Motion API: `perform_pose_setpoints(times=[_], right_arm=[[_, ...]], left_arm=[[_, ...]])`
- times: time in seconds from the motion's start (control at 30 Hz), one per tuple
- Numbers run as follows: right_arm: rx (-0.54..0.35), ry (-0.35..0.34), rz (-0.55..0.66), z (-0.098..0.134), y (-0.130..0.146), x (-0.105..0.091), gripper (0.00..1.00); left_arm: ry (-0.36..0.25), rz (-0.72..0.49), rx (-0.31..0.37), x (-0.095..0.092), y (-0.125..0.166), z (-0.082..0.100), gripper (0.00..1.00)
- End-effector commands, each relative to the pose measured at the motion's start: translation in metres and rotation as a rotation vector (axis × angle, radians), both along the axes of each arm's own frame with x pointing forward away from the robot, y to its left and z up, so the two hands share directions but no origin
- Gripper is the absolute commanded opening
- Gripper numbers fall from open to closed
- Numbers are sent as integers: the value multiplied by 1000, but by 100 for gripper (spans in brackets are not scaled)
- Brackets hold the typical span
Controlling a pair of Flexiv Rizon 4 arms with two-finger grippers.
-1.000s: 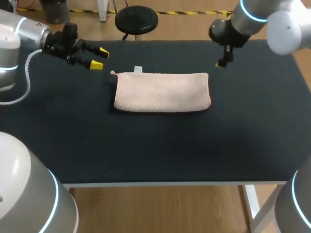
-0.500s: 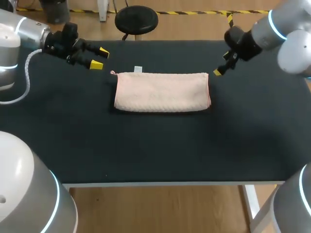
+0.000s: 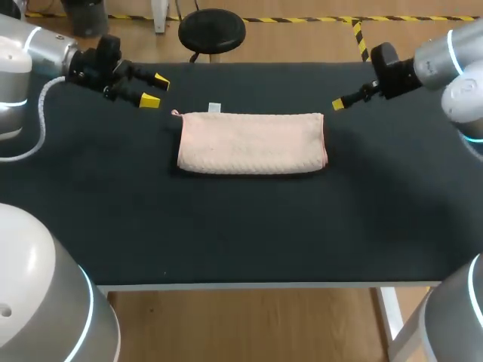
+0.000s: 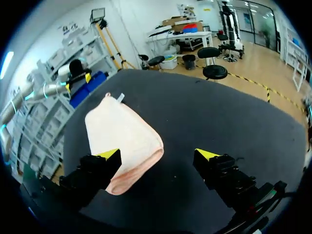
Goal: Fold the towel
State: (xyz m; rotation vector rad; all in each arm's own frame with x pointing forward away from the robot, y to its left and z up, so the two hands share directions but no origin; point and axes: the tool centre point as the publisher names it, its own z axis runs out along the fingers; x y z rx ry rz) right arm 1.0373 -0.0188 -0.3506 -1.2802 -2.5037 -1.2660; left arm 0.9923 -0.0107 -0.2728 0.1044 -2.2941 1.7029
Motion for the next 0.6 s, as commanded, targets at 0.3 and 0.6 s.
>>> perform_pose_setpoints(times=[0.3, 0.6], right_arm=[[622, 370, -420, -14, 42, -43, 100], [487, 484, -382, -39, 38, -65, 100]], left_arm=[[-1, 0, -1, 0, 0, -1, 100], [-1, 0, -1, 0, 0, -1, 100]])
